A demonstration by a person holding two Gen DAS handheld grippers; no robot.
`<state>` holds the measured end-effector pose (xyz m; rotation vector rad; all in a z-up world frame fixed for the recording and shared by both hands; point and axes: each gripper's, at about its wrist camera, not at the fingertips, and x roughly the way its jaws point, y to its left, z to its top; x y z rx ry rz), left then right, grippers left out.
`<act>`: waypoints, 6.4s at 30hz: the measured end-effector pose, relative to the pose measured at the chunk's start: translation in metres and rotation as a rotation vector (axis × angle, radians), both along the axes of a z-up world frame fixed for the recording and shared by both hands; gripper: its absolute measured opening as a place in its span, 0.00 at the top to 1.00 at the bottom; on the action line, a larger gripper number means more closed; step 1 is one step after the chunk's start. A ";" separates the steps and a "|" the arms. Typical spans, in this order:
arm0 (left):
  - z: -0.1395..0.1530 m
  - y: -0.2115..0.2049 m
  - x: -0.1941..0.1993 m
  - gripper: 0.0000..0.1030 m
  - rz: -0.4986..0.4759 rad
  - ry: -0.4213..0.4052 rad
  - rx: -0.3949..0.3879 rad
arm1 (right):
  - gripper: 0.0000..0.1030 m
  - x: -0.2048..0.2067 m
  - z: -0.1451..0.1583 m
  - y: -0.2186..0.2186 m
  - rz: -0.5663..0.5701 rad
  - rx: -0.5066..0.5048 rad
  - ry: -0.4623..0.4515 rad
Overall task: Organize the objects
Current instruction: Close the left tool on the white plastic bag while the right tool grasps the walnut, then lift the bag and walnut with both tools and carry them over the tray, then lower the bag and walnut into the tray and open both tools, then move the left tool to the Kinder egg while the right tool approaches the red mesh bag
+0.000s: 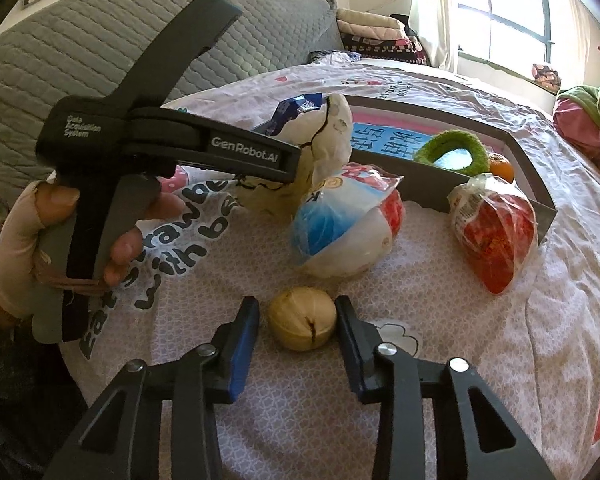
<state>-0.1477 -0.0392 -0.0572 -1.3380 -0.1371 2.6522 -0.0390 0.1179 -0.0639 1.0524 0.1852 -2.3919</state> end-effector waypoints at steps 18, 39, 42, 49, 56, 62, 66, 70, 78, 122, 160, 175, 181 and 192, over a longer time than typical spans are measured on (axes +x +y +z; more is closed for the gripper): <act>-0.004 0.015 -0.003 0.60 -0.051 0.029 0.022 | 0.67 -0.004 -0.001 0.000 0.018 -0.031 -0.011; 0.032 0.018 0.020 0.86 -0.092 0.142 0.059 | 0.68 0.007 0.015 0.003 0.052 -0.081 0.019; 0.038 0.016 0.021 0.86 -0.084 0.160 0.069 | 0.68 0.011 0.022 0.006 0.055 -0.103 0.037; 0.052 0.008 0.022 0.86 -0.062 0.188 0.090 | 0.68 0.016 0.038 0.012 0.044 -0.139 0.085; 0.062 0.010 0.015 0.86 -0.063 0.216 0.085 | 0.67 0.003 0.065 0.029 -0.011 -0.162 0.162; 0.068 0.021 -0.002 0.86 -0.084 0.231 0.066 | 0.68 -0.023 0.084 0.052 -0.094 -0.141 0.228; 0.068 0.027 -0.015 0.86 -0.091 0.235 0.049 | 0.67 -0.047 0.084 0.074 -0.165 -0.138 0.227; 0.064 0.028 -0.031 0.86 -0.090 0.217 0.049 | 0.67 -0.075 0.079 0.087 -0.217 -0.100 0.203; 0.049 0.029 -0.052 0.86 -0.082 0.179 0.043 | 0.67 -0.108 0.055 0.096 -0.246 -0.036 0.166; 0.014 0.052 -0.060 0.79 -0.145 0.069 -0.031 | 0.67 -0.137 0.024 0.105 -0.278 -0.011 0.046; 0.054 0.038 -0.052 0.38 -0.089 0.084 0.007 | 0.64 -0.109 0.052 0.118 -0.296 -0.135 0.070; 0.074 0.038 -0.006 0.37 -0.089 0.110 0.028 | 0.59 -0.079 0.062 0.106 -0.251 -0.171 0.061; 0.079 0.051 0.031 0.37 -0.127 0.145 0.001 | 0.58 -0.066 0.068 0.096 -0.234 -0.138 0.085; 0.065 0.071 0.066 0.37 -0.192 0.145 -0.043 | 0.56 -0.050 0.058 0.094 -0.226 -0.105 0.064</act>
